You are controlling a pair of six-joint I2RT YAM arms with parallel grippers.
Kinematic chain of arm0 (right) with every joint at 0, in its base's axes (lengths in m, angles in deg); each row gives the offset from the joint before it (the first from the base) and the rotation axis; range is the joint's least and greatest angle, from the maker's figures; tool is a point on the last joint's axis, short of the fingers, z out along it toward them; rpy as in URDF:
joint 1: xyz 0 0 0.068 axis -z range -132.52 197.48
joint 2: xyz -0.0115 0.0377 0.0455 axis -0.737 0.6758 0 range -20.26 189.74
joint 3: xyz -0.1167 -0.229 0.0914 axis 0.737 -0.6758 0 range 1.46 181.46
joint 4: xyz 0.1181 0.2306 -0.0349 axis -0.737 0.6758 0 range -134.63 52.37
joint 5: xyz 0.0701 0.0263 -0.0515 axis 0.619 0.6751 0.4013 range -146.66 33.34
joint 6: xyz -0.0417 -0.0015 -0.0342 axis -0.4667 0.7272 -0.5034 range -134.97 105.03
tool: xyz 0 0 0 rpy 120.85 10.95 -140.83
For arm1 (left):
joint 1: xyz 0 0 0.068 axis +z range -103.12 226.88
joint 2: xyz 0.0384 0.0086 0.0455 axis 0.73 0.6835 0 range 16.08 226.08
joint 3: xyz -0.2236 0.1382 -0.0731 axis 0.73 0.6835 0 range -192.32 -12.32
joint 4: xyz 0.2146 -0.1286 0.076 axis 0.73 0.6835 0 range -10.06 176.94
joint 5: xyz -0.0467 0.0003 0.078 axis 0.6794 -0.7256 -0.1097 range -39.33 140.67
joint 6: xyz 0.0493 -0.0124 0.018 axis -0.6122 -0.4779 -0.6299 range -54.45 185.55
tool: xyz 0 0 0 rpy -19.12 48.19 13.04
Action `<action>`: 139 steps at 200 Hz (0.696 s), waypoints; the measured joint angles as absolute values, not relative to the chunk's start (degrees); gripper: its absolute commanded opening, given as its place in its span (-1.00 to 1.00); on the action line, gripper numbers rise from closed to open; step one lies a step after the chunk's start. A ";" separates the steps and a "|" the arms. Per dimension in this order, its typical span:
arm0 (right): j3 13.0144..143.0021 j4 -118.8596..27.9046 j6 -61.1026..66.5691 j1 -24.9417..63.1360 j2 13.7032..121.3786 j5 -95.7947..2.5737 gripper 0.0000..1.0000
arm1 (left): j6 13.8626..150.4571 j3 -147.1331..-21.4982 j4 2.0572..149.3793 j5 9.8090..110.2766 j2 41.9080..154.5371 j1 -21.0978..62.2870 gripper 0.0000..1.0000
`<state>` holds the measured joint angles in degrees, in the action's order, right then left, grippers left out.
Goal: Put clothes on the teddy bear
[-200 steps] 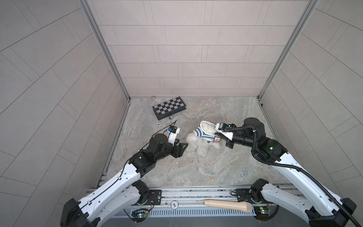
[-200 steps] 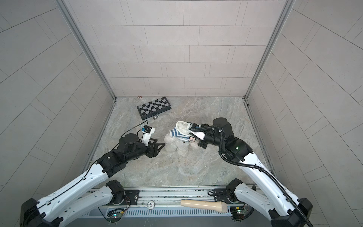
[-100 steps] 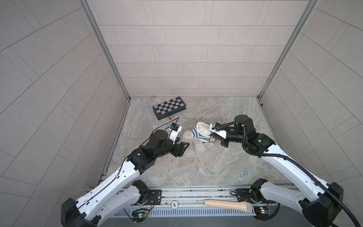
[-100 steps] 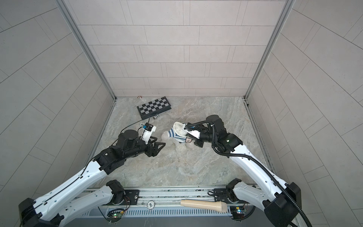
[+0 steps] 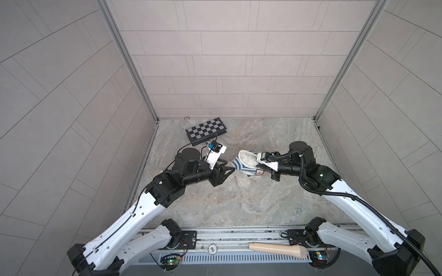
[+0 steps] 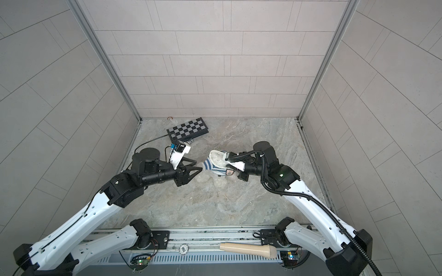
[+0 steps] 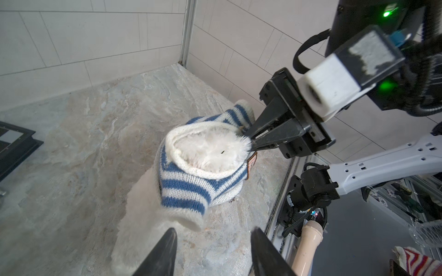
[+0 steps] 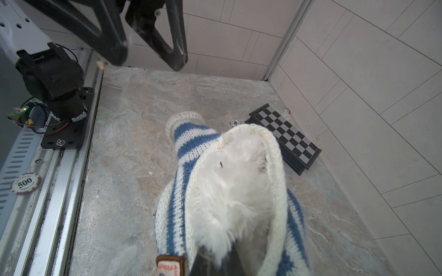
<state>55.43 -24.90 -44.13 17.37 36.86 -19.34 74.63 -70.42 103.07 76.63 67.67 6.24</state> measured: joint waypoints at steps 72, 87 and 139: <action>55.34 -25.10 -46.06 17.18 36.78 -16.02 -1.00 | 68.56 -74.22 105.57 82.48 72.48 5.83 -0.02; 55.34 -25.10 -46.39 17.09 36.80 -15.32 -1.00 | 66.81 -74.68 106.40 82.66 73.03 5.04 0.00; 55.34 -25.01 -47.61 15.38 36.80 -14.88 -1.00 | 62.24 -76.21 106.22 82.79 74.69 4.10 0.02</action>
<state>55.34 -25.01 -47.61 15.38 36.80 -14.88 62.24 -76.21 106.22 82.79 74.69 4.10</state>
